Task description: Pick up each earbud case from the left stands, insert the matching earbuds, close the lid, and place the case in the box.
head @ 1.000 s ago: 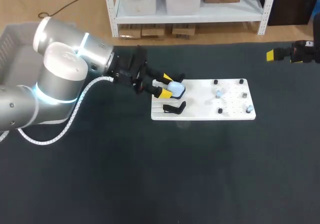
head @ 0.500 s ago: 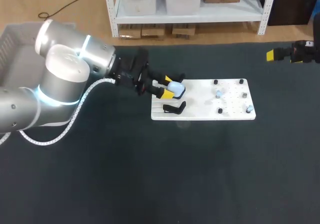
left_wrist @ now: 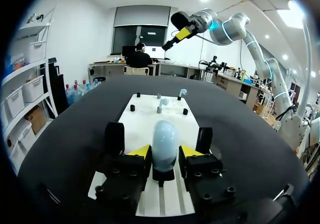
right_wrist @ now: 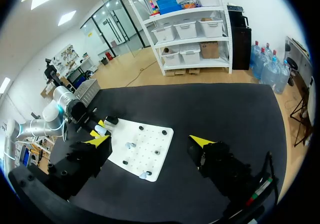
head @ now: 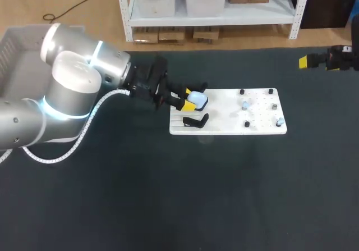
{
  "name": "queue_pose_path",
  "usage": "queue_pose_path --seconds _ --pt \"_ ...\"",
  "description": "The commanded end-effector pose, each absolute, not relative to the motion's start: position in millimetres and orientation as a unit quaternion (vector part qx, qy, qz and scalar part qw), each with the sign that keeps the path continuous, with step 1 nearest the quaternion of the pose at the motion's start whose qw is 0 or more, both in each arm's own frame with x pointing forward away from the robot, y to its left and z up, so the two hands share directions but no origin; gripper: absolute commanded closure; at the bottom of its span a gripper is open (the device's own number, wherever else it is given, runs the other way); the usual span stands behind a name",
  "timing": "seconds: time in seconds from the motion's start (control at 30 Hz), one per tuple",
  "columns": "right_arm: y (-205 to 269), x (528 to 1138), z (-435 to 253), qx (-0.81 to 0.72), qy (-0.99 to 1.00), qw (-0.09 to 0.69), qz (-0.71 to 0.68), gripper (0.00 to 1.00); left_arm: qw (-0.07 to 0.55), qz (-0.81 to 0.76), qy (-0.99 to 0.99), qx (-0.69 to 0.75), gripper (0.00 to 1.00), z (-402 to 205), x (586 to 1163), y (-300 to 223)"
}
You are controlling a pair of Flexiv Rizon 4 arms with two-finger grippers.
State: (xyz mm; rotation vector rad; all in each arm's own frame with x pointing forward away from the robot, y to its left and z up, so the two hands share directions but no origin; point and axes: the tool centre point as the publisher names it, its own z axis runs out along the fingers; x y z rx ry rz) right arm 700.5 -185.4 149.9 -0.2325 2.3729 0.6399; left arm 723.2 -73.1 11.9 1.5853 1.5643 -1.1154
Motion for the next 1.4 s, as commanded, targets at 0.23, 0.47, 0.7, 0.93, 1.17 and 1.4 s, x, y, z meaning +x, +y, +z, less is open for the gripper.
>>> queue_pose_path --seconds 0.23,0.47,0.7,0.93,1.17,1.4 --pt "-186 700 150 -0.089 0.907 0.330 0.245 0.00 0.325 -0.424 0.596 0.600 0.85 12 723 -72" --pt "-186 700 150 -0.089 0.907 0.330 0.245 0.00 0.330 -0.424 0.587 0.606 1.00 20 718 -68" --pt "-186 700 150 -0.089 0.907 0.330 0.245 0.00 0.364 -0.428 0.574 0.596 1.00 59 707 -56" --pt "-186 700 150 -0.089 0.907 0.330 0.245 0.00 0.408 -0.434 0.548 0.588 1.00 89 696 -55" --pt "-186 700 150 -0.089 0.907 0.330 0.245 0.00 0.415 -0.444 0.541 0.582 1.00 103 684 -58" --pt "-186 700 150 -0.089 0.907 0.330 0.245 0.00 0.418 -0.453 0.550 0.564 1.00 112 681 -59"
